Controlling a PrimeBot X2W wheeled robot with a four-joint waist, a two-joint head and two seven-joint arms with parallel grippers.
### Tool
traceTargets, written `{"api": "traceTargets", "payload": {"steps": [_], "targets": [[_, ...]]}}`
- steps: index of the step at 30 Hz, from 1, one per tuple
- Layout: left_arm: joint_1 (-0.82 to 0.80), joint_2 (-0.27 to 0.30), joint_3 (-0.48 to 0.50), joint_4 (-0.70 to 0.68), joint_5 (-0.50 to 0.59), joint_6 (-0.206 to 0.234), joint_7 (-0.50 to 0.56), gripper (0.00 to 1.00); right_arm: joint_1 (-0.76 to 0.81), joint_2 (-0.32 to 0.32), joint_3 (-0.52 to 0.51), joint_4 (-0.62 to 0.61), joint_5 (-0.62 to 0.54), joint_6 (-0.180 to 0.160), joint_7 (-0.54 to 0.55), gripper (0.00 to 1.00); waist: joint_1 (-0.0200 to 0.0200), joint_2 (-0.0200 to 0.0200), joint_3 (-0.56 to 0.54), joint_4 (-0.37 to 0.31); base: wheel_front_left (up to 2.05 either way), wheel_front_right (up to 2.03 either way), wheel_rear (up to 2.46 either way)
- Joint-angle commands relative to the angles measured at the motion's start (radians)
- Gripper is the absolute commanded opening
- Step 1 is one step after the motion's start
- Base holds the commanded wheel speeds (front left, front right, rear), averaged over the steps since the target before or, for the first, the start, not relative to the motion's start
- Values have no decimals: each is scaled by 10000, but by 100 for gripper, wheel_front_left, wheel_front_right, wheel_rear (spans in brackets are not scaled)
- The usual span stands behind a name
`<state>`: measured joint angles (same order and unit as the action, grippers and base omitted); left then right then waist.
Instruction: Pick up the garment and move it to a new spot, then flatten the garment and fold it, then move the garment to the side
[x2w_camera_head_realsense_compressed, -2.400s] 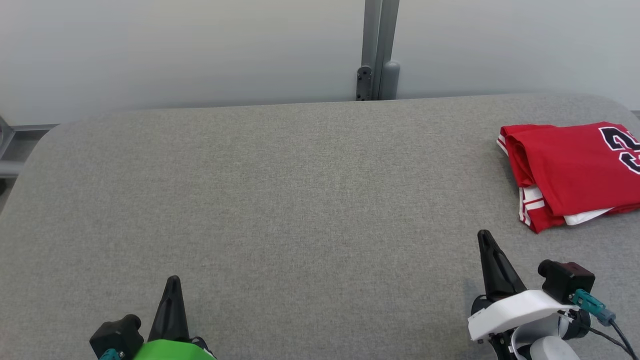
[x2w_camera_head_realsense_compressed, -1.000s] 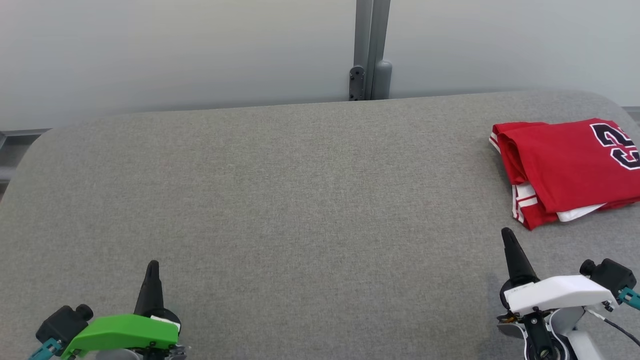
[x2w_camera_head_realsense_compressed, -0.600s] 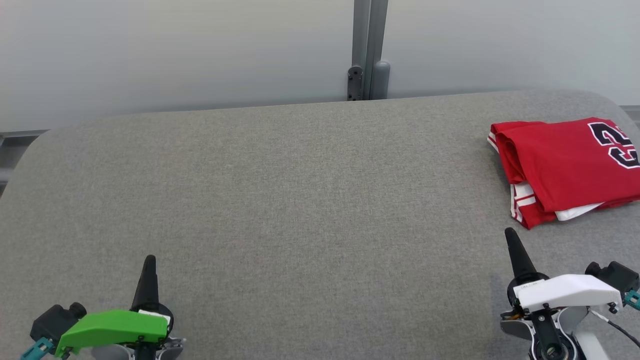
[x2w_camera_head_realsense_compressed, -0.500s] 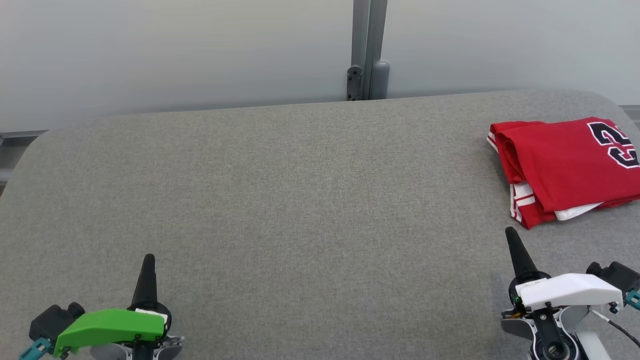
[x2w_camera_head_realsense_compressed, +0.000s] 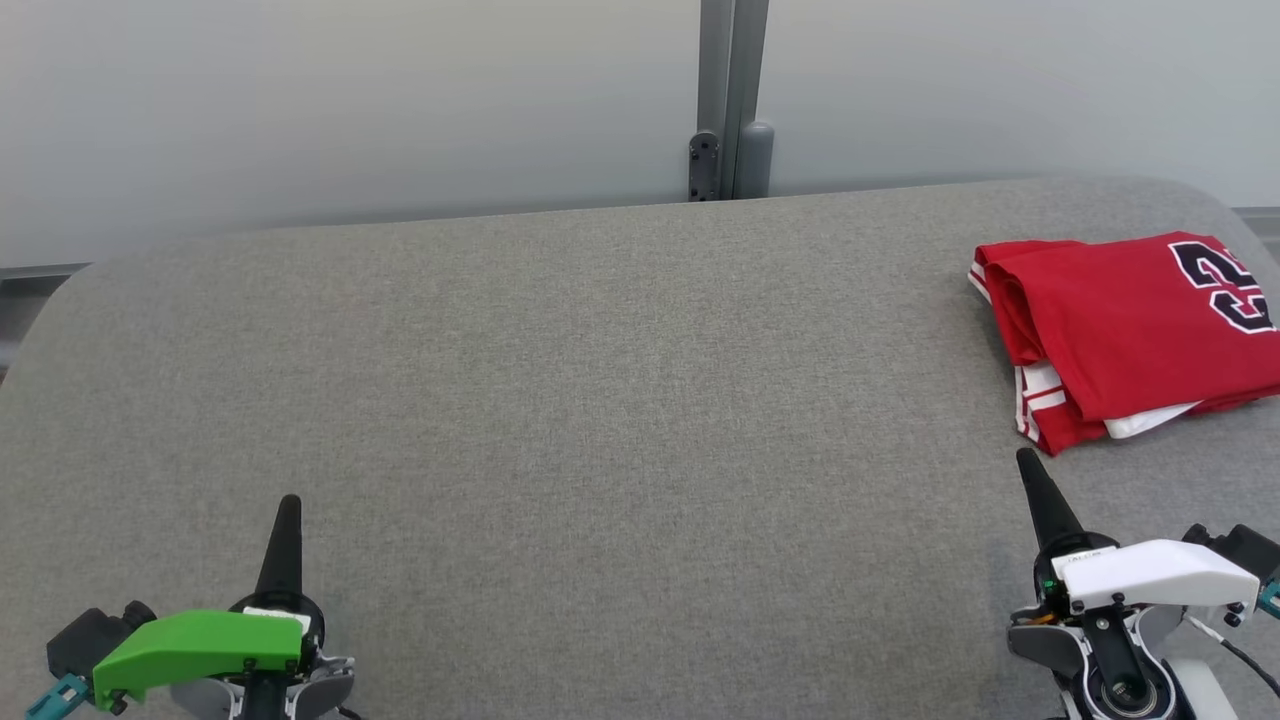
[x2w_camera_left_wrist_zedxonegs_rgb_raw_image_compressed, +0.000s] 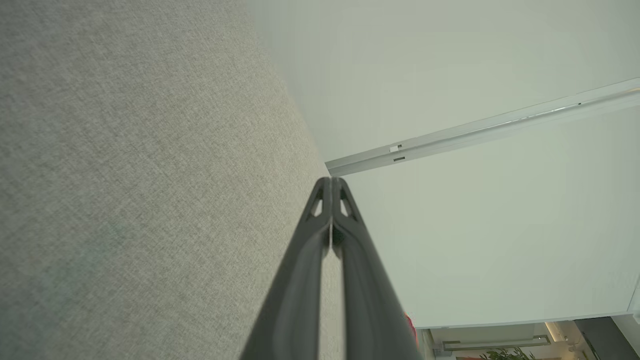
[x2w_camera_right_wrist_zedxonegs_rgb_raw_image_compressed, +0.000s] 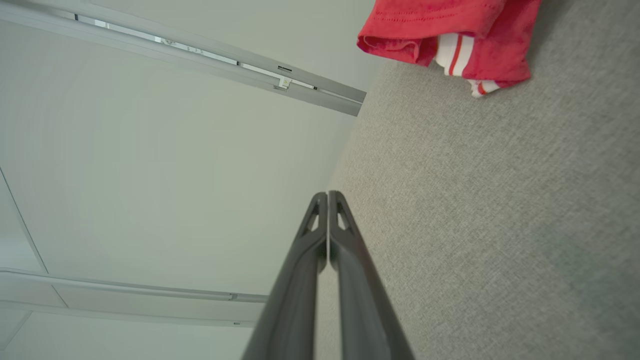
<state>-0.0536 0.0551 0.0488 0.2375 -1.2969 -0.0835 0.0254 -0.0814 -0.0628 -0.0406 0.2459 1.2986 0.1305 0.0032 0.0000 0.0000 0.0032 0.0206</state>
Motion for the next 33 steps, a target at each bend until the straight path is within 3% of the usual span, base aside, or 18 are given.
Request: {"api": "traceTargets", "payload": {"steps": [1,33], "targets": [[-232,11,74,-37,-200,-80,59,0,-179,-53,-56,-80,252,5,77,0,0,0,0,-6,0,0,0],[-554,-36,550,51,-2467,-417,709,0,-289,-26,-454,-48,2581,4,776,0,0,0,-1,-150,0,0,0]]}}
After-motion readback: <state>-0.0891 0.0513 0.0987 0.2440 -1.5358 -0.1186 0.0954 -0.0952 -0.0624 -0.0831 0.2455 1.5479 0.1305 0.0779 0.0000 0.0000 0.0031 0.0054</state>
